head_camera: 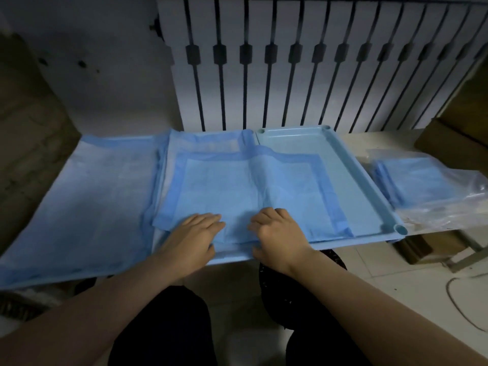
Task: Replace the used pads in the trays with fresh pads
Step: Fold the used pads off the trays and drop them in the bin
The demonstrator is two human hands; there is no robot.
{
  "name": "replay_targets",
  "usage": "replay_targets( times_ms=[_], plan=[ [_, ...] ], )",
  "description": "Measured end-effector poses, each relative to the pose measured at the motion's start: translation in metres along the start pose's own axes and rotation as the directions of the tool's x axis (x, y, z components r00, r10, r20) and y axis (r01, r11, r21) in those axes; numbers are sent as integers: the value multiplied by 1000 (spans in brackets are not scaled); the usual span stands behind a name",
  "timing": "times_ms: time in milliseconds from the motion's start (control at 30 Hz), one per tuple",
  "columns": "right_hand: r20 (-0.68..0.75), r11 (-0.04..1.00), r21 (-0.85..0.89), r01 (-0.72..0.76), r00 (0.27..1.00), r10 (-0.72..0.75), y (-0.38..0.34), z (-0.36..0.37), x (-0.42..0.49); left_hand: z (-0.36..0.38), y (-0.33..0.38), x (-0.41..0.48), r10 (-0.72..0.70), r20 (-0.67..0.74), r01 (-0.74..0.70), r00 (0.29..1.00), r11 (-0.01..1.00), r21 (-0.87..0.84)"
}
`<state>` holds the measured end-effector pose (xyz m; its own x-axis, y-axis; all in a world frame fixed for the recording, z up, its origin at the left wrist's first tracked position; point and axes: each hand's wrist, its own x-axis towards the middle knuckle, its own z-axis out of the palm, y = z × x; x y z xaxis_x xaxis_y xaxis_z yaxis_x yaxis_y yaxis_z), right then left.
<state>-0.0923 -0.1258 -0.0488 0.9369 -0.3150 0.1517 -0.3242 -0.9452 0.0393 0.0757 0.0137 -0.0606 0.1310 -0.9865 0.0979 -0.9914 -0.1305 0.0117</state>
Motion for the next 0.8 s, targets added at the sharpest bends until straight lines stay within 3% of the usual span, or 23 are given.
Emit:
replay_targets(
  times_ms=[200, 400, 533, 633, 800],
  plan=[
    [43, 939, -278, 204, 979, -200, -10, -9, 19, -1, -11, 9, 171, 50, -178, 984, 935, 307],
    [62, 933, -294, 205, 979, -196, 1, -7, 13, 3, -19, 11, 102, 107, -138, 989, 895, 424],
    [70, 965, -233, 117, 992, -103, 10, 2, 4, -2, -30, 0, 115, 31, -118, 993, 907, 405],
    [-27, 995, -97, -3, 1000, 0, 7, 3, 3, -16, -39, -1, 113, -57, -90, 992, 947, 308],
    [-174, 996, -2, -92, 981, 90, -42, 0, 38, -38, -43, 12, -49, 77, 38, 996, 990, 137]
  ],
)
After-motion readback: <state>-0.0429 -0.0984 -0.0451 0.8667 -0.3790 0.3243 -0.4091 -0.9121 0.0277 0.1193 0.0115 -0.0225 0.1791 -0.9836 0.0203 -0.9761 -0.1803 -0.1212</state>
